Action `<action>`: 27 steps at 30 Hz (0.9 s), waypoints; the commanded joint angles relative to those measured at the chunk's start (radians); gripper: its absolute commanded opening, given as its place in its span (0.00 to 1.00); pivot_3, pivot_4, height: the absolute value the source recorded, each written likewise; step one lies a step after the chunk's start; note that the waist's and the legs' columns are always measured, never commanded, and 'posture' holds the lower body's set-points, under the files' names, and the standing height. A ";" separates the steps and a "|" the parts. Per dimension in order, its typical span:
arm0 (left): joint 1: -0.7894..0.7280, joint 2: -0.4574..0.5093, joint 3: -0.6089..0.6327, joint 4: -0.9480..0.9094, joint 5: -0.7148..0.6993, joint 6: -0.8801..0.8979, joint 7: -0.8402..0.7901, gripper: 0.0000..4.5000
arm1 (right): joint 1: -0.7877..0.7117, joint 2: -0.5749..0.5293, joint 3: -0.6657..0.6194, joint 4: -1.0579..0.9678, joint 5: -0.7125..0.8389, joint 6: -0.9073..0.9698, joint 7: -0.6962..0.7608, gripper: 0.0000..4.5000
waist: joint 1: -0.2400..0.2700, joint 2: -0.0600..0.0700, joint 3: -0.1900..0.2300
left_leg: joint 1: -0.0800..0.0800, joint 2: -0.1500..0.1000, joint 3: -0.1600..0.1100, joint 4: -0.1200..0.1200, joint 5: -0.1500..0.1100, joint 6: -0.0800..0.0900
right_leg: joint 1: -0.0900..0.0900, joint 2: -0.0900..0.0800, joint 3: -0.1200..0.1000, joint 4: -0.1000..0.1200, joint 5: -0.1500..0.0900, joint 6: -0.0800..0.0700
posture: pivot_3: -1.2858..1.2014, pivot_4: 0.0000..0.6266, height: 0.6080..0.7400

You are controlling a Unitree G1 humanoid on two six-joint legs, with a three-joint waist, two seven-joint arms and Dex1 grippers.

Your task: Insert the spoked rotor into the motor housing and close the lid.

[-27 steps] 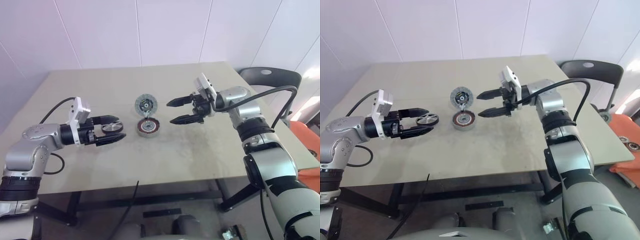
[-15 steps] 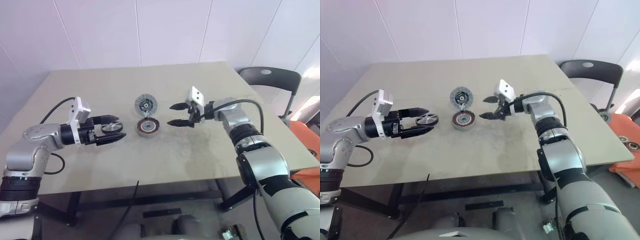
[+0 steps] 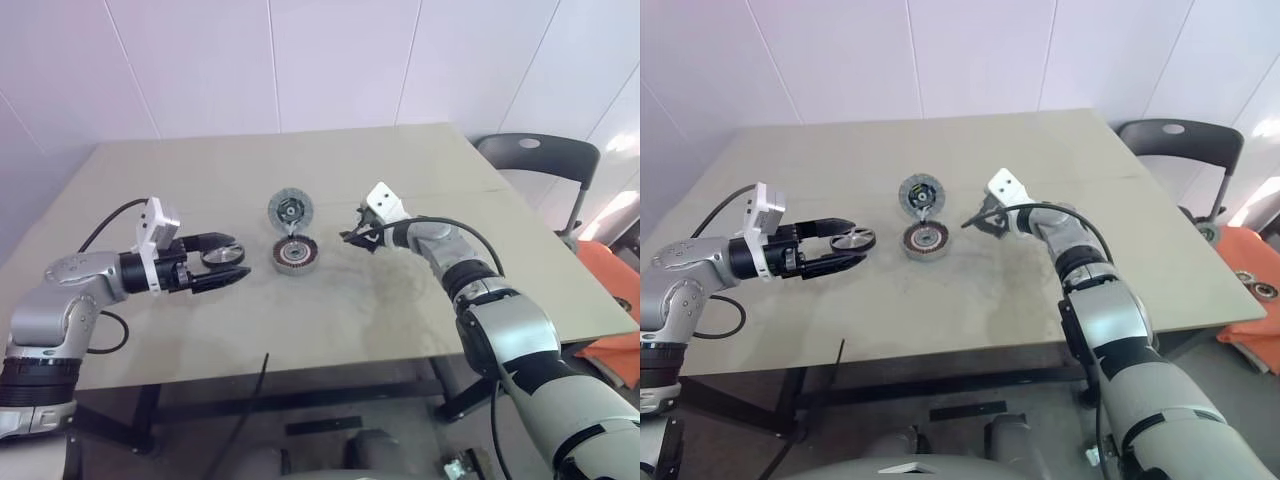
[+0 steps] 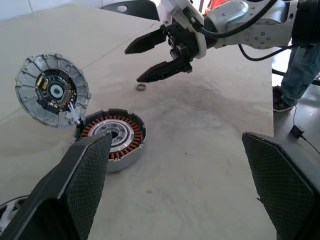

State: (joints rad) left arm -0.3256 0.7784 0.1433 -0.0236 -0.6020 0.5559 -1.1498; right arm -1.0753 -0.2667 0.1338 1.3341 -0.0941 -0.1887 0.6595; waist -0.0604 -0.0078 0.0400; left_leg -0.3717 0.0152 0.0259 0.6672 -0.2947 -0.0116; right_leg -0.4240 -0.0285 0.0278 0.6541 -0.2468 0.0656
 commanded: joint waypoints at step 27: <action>0.022 -0.004 0.050 -0.067 -0.038 -0.008 0.041 0.99 | 0.080 0.125 -0.191 0.017 0.018 0.138 -0.341 0.85 | -0.014 0.000 0.000 | 0.001 0.000 0.000 0.000 0.000 0.000 | 0.000 0.001 0.001 0.000 0.000 0.000 | 0.52 0.00 1.00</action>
State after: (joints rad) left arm -0.3040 0.7719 0.1542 -0.0610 -0.6212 0.5580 -1.1108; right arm -0.9907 -0.1357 -0.0317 1.3589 -0.0923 -0.0613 0.3402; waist -0.0749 -0.0079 0.0399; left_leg -0.3711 0.0152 0.0259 0.6668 -0.2946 -0.0117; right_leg -0.4236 -0.0278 0.0285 0.6543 -0.2468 0.0657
